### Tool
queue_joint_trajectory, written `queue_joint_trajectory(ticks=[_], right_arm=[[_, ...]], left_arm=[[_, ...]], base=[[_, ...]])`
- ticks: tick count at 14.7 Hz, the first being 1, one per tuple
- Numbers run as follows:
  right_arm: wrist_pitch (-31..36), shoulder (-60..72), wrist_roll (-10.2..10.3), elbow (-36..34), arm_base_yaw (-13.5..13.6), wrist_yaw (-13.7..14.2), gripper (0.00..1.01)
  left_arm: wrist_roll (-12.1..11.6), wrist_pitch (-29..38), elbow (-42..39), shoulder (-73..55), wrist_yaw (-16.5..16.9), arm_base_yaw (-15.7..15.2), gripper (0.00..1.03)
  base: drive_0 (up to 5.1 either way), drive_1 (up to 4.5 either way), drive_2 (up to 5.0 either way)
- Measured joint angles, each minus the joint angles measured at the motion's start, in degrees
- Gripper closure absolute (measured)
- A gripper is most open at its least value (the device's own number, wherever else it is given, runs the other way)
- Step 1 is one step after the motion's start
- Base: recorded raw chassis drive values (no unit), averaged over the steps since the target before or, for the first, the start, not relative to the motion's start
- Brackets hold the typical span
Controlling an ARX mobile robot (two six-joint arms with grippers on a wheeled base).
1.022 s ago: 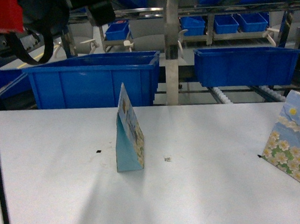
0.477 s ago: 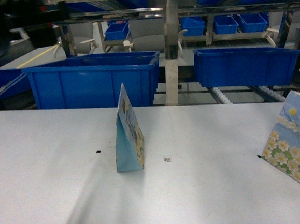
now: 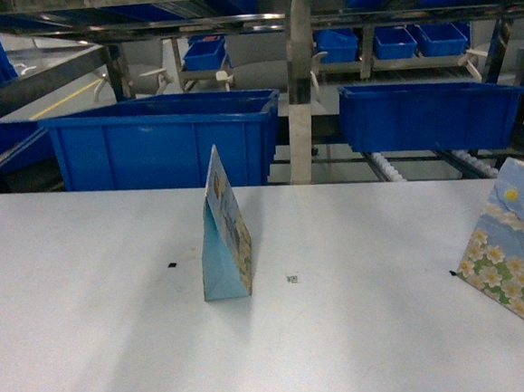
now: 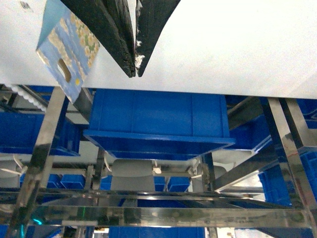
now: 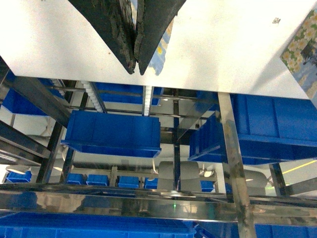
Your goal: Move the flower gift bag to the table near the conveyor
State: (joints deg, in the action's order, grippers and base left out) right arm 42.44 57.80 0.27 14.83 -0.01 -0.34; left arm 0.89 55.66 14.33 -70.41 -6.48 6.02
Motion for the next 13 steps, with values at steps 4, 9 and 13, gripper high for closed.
queue_joint_trajectory(ticks=[4,9,13], right_arm=[[-1.01,-6.62,-0.04,-5.14,0.0,0.11,0.99],[-6.12,-16.09,-0.11,-9.88,0.0,0.13,0.99],[-8.26,-23.71,-0.11,-13.49,0.0,0.15,0.99]], left_arm=[[0.0,-2.84,-5.4,8.09,1.92,-1.66,1.01],[-0.07,-6.16,-12.24,16.33,6.36,-6.08,1.01],[-0.07,-16.61,-13.4,29.4,6.45,-5.99,1.01]], base=[[0.0,0.0,0.0],[0.0,0.0,0.0],[0.0,0.0,0.0]])
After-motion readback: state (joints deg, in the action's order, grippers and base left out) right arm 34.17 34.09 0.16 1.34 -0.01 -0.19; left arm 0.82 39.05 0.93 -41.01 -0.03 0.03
